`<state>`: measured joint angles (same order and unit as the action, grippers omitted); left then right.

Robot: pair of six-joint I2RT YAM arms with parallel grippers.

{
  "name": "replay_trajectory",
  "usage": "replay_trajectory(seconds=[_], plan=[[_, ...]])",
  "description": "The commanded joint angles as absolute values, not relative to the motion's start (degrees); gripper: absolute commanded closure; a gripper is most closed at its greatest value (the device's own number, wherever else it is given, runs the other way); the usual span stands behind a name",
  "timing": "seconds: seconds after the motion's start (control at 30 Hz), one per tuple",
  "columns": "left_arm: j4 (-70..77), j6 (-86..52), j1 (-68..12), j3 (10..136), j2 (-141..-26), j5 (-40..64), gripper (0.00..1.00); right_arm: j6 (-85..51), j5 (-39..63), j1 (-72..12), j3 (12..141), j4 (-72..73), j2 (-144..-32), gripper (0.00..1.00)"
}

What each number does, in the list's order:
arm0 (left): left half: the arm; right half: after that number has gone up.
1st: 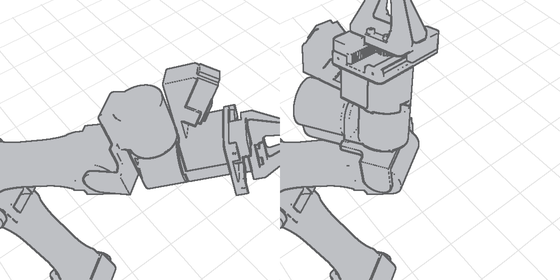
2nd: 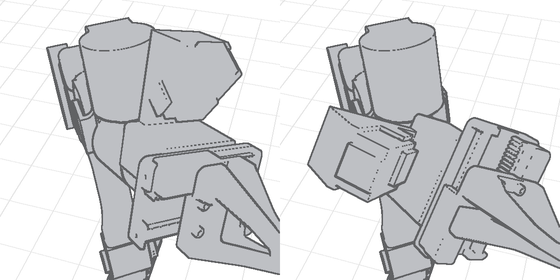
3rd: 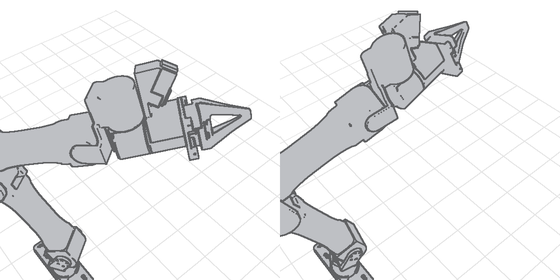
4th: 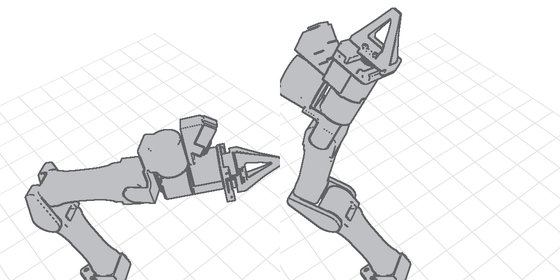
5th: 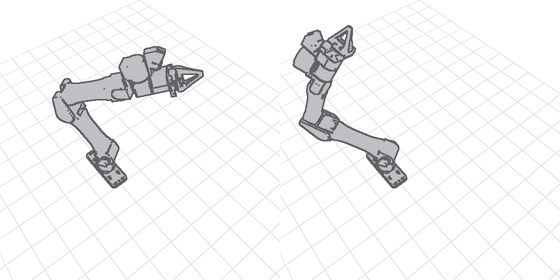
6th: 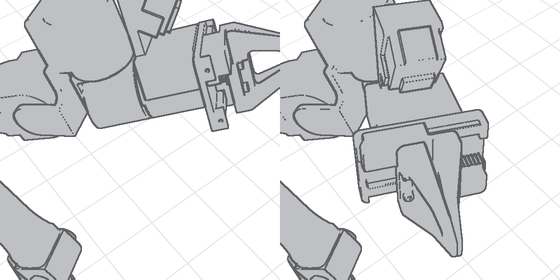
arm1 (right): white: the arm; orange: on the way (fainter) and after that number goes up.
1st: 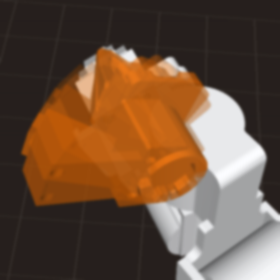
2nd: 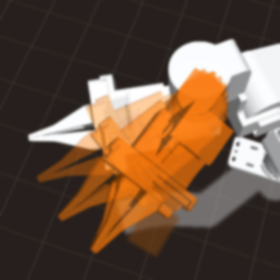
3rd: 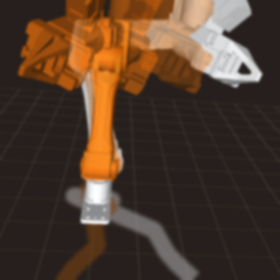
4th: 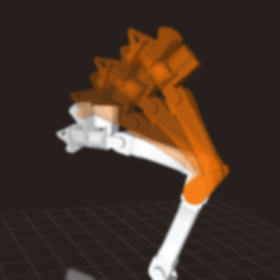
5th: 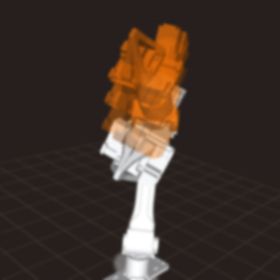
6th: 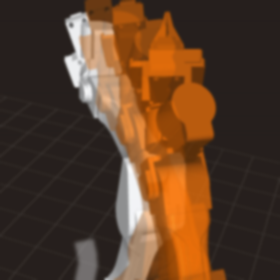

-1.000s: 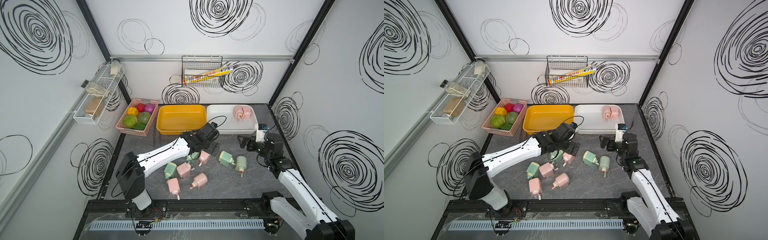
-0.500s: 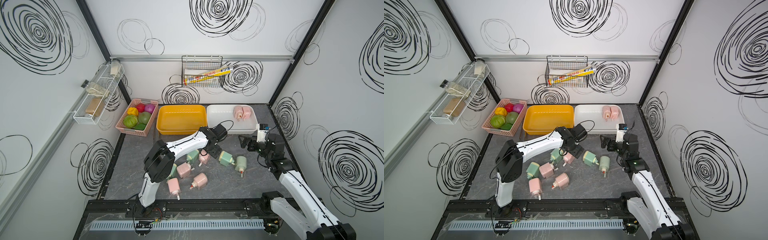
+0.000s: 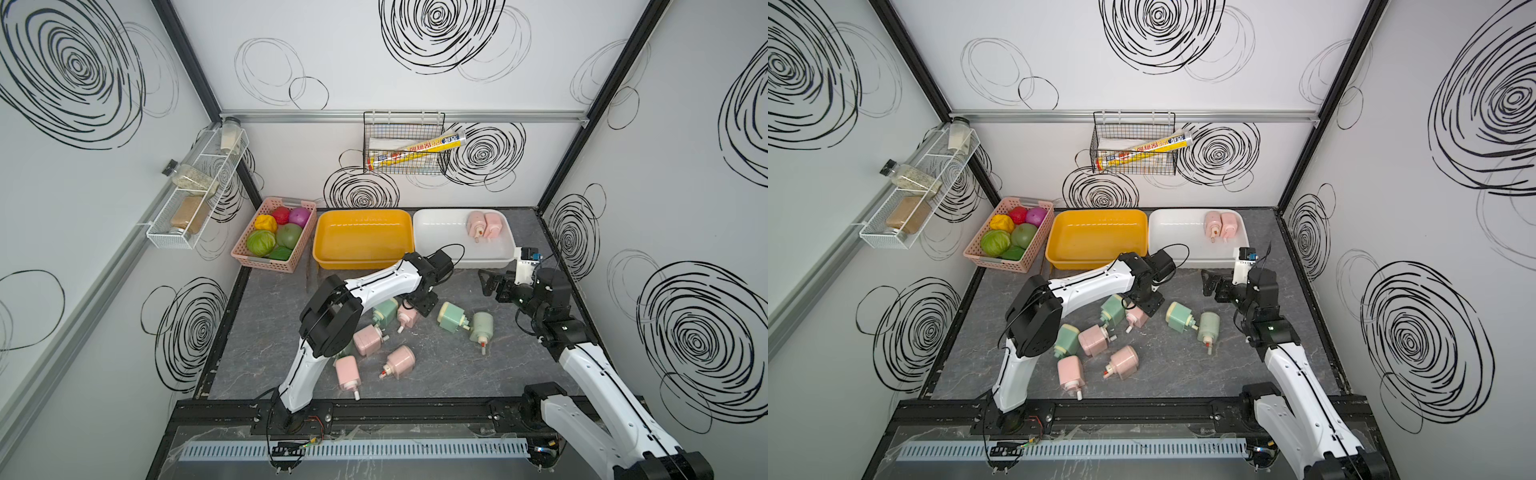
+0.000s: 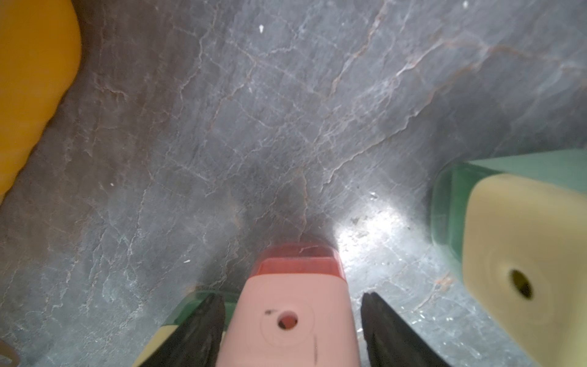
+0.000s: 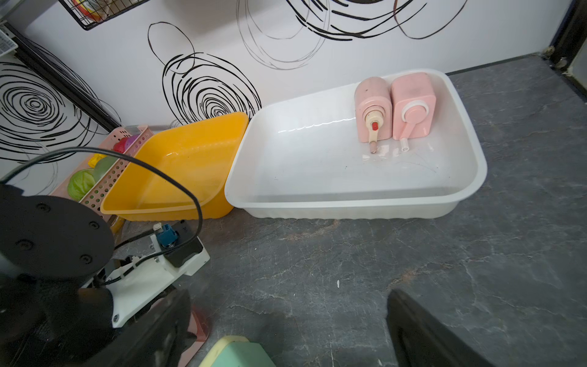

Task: Place the pencil sharpeners by color into the storage box
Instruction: Pick up the pencil sharpener from the center of the board.

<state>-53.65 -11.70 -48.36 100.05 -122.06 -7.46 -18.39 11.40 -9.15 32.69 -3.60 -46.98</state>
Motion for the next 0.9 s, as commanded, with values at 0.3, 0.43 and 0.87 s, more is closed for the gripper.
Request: replay_trajectory(seconds=[0.3,0.43,0.87], plan=[[-54.7,-11.6,-48.2,100.4,-122.3,-7.0,0.43,-17.8,11.1,-9.1,32.2,-4.2,-46.4,0.0],[-54.0,-11.9,-48.4,99.9,-121.6,-6.4,0.52,-17.8,11.2,-9.1,32.1,-4.1,-46.5,0.0],[-46.3,-15.9,-47.9,92.4,-106.2,-7.8,1.0,-16.0,25.0,-9.8,31.2,2.3,-46.3,0.0]])
